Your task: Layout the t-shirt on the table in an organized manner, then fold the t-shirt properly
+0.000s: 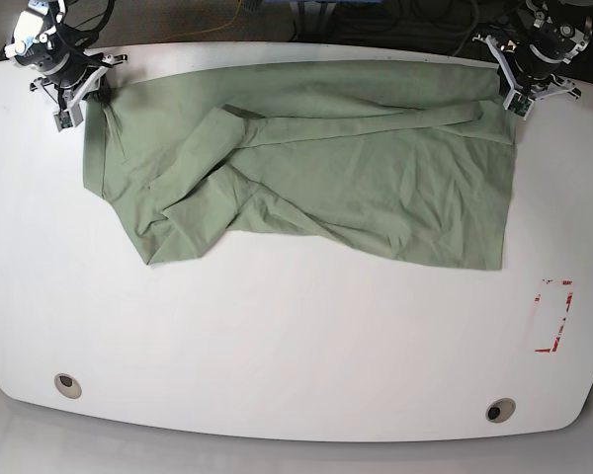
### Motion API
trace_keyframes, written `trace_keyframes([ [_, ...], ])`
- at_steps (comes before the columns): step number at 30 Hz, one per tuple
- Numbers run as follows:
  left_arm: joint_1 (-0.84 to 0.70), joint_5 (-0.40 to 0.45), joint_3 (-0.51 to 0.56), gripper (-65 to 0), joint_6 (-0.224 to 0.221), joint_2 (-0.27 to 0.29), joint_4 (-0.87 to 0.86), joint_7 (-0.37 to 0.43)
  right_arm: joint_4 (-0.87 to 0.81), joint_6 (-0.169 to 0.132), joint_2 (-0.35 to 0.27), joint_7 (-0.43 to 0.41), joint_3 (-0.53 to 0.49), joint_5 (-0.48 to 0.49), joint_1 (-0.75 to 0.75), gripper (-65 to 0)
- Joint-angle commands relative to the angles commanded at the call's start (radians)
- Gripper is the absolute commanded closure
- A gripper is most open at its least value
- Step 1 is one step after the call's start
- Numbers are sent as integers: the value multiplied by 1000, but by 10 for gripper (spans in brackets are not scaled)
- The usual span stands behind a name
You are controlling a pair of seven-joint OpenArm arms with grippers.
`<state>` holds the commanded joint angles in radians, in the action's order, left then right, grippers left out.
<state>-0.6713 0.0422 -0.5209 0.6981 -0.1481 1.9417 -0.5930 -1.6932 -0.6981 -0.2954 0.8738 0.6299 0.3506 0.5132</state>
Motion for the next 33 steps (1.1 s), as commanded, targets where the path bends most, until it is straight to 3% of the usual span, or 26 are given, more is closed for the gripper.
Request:
trace_keyframes([
  [12,5,0,5,-29,0,0,-11,0,0,0,0,0,0,0,0,-25],
  [23,103,6,60,-29,0,-29,-49,0,0,0,23,0,0,0,0,-25],
  [33,210,137,103,-29,0,-29,-49,-2,0,0,25,0,0,0,2,-25],
])
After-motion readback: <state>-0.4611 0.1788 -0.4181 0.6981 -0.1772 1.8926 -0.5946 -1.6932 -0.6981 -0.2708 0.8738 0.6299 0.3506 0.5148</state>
